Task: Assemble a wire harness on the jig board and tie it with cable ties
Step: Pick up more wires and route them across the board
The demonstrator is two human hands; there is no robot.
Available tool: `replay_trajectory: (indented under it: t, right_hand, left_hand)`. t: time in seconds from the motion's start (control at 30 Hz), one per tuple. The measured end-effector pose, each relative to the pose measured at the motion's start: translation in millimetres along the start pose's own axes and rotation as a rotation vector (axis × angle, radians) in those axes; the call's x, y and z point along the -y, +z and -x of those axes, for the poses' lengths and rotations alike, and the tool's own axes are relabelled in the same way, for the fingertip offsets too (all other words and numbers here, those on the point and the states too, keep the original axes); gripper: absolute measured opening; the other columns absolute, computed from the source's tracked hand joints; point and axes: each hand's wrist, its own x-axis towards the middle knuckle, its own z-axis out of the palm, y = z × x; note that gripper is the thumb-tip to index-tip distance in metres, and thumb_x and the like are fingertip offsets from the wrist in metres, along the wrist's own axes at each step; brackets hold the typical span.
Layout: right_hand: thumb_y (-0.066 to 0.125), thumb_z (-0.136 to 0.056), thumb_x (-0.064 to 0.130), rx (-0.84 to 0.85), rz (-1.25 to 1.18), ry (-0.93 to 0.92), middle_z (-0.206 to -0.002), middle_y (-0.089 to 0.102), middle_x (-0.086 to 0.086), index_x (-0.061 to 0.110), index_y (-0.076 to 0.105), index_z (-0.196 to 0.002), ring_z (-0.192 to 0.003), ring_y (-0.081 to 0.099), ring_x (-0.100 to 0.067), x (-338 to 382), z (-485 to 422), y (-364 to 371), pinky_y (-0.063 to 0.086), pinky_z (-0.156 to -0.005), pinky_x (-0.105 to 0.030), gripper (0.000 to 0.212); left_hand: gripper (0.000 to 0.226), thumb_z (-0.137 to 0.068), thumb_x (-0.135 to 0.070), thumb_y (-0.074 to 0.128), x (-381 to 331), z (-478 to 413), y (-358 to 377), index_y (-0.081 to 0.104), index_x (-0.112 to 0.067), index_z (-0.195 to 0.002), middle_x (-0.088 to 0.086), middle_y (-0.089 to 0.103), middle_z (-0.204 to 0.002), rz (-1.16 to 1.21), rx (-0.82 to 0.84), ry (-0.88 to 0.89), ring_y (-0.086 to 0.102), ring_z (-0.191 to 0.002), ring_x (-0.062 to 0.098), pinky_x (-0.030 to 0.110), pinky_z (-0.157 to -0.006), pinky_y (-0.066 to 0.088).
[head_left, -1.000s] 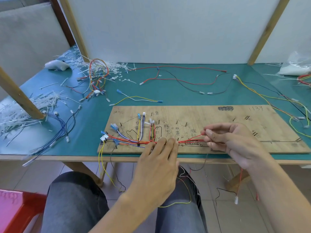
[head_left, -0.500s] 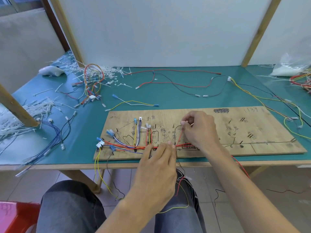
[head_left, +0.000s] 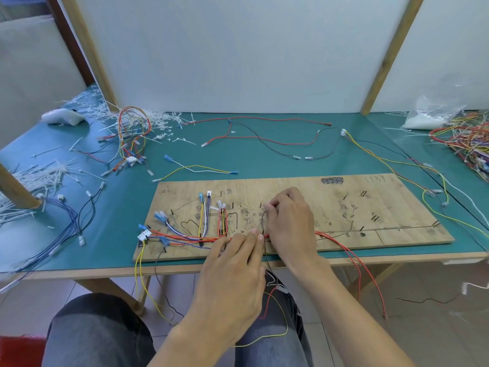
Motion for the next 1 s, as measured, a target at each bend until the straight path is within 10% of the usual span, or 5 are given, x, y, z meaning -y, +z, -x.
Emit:
replay_trajectory:
  t: [0.23,0.37,0.67,0.83,1.0]
  right_hand:
    - [0.071,-0.098,0.014,-0.015,-0.050,-0.003,-0.103,0.058,0.006,0.010,0.071,-0.088,-0.088,0.059,-0.018,0.4,0.4,0.3,0.046,-0.074,-0.031,0.011]
    - [0.072,-0.096,0.013,-0.021,-0.089,-0.005,-0.101,0.060,0.006,0.011,0.073,-0.090,-0.087,0.059,-0.015,-0.4,1.0,-0.3,0.048,-0.075,-0.032,0.007]
    - [0.075,-0.095,0.012,-0.025,-0.126,0.009,-0.101,0.061,0.005,0.013,0.075,-0.091,-0.082,0.057,-0.011,-3.5,1.7,1.8,0.043,-0.075,-0.027,0.004]
    - [0.076,-0.094,0.013,-0.022,-0.111,-0.005,-0.100,0.061,0.006,0.013,0.077,-0.091,-0.082,0.056,-0.009,-4.7,1.1,1.8,0.040,-0.075,-0.023,0.003]
    - [0.076,-0.093,0.013,-0.022,-0.129,0.010,-0.098,0.058,0.009,0.015,0.077,-0.089,-0.081,0.054,-0.008,-4.6,0.3,2.3,0.040,-0.077,-0.023,0.005]
  left_hand:
    - [0.065,-0.079,-0.033,0.079,-8.6,16.6,12.6,0.062,-0.017,-0.140,0.012,0.053,-0.152,0.073,-0.047,-0.026,0.052,-0.136,0.031,0.041,-0.116,0.034]
    - [0.059,-0.062,-0.014,0.086,-21.5,19.6,24.1,0.067,-0.020,-0.117,0.010,0.059,-0.111,0.062,-0.154,-0.029,0.050,-0.104,0.033,0.042,-0.092,0.037]
    - [0.020,-0.104,-0.041,0.061,-25.9,24.4,32.1,0.063,-0.023,-0.110,-0.003,0.055,-0.092,0.149,-0.253,0.026,0.052,-0.086,0.026,0.039,-0.075,0.038]
    - [0.032,-0.095,-0.009,0.058,-24.5,30.9,15.9,0.057,-0.025,-0.122,-0.010,0.060,-0.113,0.397,-0.123,0.132,0.056,-0.102,0.017,0.034,-0.086,0.040]
    - [0.040,-0.086,-0.018,0.052,-29.2,37.7,0.6,0.055,-0.026,-0.126,-0.012,0.055,-0.111,0.591,0.052,0.051,0.053,-0.102,0.011,0.025,-0.088,0.047]
